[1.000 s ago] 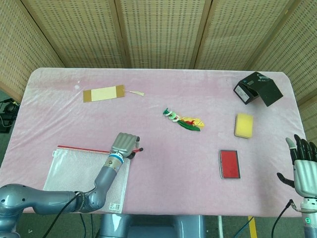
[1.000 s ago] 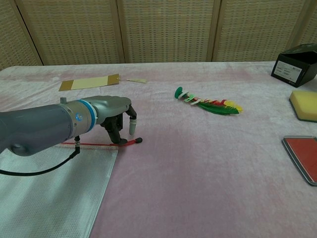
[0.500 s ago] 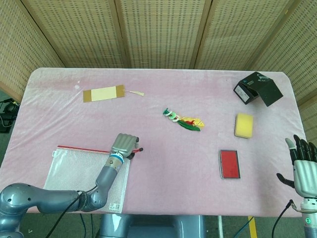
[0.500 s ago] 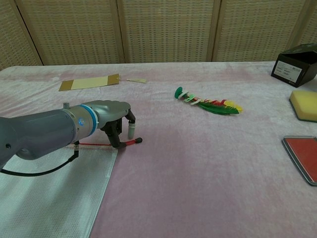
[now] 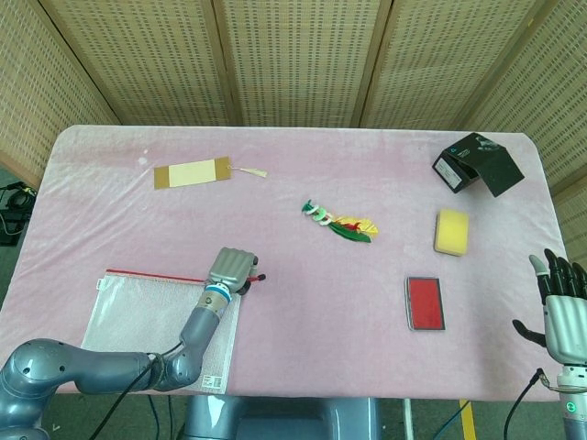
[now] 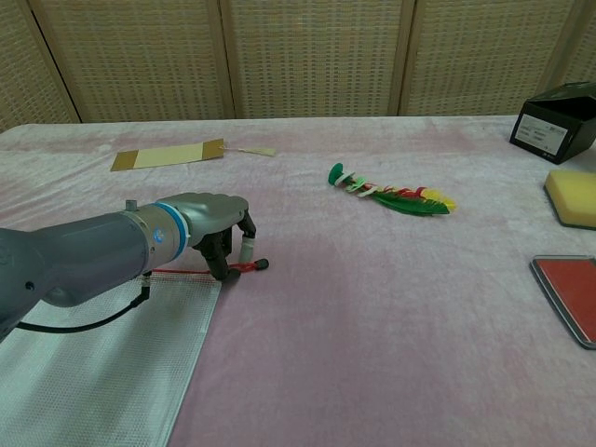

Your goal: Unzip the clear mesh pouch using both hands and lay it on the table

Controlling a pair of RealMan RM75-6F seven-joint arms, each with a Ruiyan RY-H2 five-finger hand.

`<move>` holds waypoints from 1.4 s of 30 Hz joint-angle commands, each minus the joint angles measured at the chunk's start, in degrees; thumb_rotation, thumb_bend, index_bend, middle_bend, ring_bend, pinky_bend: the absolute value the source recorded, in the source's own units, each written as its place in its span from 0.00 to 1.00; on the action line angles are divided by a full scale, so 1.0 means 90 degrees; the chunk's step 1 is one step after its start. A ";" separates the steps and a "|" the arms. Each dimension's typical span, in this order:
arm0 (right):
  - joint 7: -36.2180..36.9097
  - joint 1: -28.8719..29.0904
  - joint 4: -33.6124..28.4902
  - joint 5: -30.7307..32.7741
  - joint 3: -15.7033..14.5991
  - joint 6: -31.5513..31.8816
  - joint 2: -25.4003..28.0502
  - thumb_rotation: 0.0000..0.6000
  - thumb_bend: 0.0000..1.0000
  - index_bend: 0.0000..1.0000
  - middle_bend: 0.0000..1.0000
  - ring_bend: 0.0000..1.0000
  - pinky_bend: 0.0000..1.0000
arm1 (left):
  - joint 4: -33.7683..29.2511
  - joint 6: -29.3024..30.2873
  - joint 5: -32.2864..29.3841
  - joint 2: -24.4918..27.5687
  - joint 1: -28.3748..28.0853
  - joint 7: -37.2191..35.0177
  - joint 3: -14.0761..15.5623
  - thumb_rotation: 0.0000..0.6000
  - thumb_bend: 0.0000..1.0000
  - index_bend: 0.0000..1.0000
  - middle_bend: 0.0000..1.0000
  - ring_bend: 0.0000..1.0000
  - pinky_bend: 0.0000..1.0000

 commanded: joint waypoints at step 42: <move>0.1597 0.1422 -0.0098 -0.0070 0.0494 -0.1834 0.0049 1.00 0.00 0.33 0.94 0.92 1.00 | -0.1920 0.0368 0.1879 0.1548 0.0282 -0.1414 -0.0732 1.00 0.63 0.86 0.96 0.89 1.00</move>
